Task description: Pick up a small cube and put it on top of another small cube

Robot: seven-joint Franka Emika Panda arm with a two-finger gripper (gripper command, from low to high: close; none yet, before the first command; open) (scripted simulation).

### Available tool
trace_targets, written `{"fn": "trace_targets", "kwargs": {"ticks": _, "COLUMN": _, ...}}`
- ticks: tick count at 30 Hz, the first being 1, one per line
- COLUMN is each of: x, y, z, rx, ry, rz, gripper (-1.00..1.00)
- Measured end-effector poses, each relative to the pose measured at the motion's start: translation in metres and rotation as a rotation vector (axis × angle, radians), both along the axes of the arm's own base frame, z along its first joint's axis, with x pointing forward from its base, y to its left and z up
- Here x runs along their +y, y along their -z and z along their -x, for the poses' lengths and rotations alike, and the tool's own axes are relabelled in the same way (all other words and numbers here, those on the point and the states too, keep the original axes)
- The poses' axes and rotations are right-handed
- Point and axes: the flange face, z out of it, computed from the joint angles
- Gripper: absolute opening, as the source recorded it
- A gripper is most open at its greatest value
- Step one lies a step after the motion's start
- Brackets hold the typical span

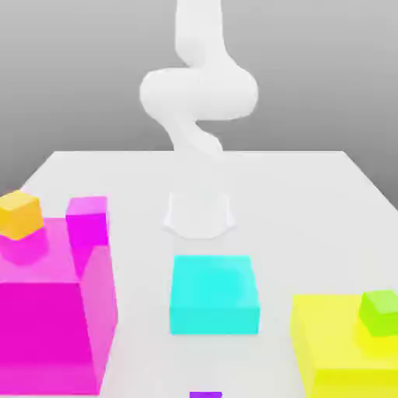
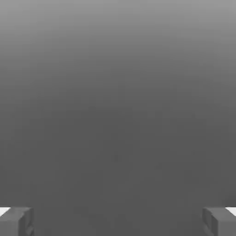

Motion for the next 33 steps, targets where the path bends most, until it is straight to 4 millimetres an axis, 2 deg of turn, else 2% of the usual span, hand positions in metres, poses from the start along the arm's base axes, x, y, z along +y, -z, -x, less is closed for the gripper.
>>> {"fn": "trace_targets", "kwargs": {"ticks": 4, "x": 0.001, "y": 0.053, "z": -0.05, "rx": 0.102, "ry": -0.002, "rz": -0.002, "gripper": 0.0}}
{"fn": "trace_targets", "kwargs": {"ticks": 8, "x": 0.002, "y": 0.11, "z": -0.091, "rx": 0.201, "ry": -0.004, "rz": -0.003, "gripper": 0.0}}
{"fn": "trace_targets", "kwargs": {"ticks": 12, "x": 0.003, "y": 0.173, "z": -0.124, "rx": 0.299, "ry": -0.005, "rz": -0.003, "gripper": 0.0}}
{"fn": "trace_targets", "kwargs": {"ticks": 16, "x": 0.005, "y": 0.241, "z": -0.148, "rx": 0.397, "ry": -0.006, "rz": -0.003, "gripper": 0.0}}
{"fn": "trace_targets", "kwargs": {"ticks": 23, "x": 0.007, "y": 0.366, "z": -0.168, "rx": 0.569, "ry": -0.007, "rz": 0.0, "gripper": 0.0}}
{"fn": "trace_targets", "kwargs": {"ticks": 29, "x": 0.009, "y": 0.476, "z": -0.161, "rx": 0.715, "ry": -0.007, "rz": 0.004, "gripper": 0.0}}
{"fn": "trace_targets", "kwargs": {"ticks": 33, "x": 0.009, "y": 0.537, "z": -0.159, "rx": 0.737, "ry": -0.007, "rz": 0.005, "gripper": 0.0}}
